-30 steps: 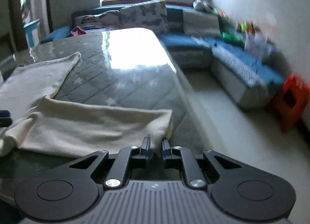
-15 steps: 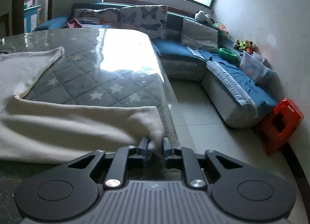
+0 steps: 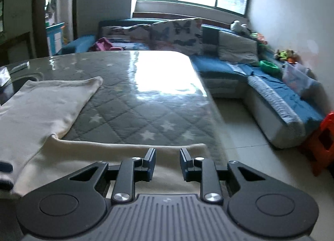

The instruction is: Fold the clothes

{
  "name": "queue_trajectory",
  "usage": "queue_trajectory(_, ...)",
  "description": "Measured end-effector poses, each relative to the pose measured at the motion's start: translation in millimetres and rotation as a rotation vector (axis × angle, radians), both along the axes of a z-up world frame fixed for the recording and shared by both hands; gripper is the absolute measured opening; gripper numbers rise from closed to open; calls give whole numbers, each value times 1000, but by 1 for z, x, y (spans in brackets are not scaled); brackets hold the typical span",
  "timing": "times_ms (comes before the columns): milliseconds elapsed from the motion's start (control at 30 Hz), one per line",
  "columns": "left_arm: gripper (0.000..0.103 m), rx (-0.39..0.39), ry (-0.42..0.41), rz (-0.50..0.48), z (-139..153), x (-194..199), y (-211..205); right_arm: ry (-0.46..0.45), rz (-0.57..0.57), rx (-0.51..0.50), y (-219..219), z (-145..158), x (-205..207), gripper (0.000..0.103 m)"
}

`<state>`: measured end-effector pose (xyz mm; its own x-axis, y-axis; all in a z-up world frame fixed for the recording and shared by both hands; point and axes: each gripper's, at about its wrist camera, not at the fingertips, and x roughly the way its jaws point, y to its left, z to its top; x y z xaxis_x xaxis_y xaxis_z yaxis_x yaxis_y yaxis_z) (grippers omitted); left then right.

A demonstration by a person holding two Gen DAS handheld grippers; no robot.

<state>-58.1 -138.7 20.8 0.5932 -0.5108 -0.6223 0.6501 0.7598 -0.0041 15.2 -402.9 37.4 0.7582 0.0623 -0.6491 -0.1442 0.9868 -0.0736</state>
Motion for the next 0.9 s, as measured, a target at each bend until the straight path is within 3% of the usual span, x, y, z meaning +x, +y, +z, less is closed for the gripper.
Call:
queue_trajectory(133, 23, -6, 23, -4, -4, -1, -1, 37, -4, 11, 3, -14, 19, 26)
queue_trajectory(233, 23, -14, 36, 5, -6, -2, 2, 37, -45, 36, -6, -20, 27, 35)
queue_trajectory(467, 25, -59, -6, 114, 12, -2, 33, 14, 15, 16, 12, -4, 13, 40)
queue_trajectory(567, 25, -54, -53, 205, 22, 1, 56, 7, 95, 27, 32, 4, 8, 49)
queue_trajectory(800, 25, 18, -131, 525, 26, 23, 133, -3, 340, 53, 106, 21, -2, 50)
queue_trajectory(900, 25, 66, -125, 606, 20, 35, 160, 0, 453, 47, 141, 23, -5, 51)
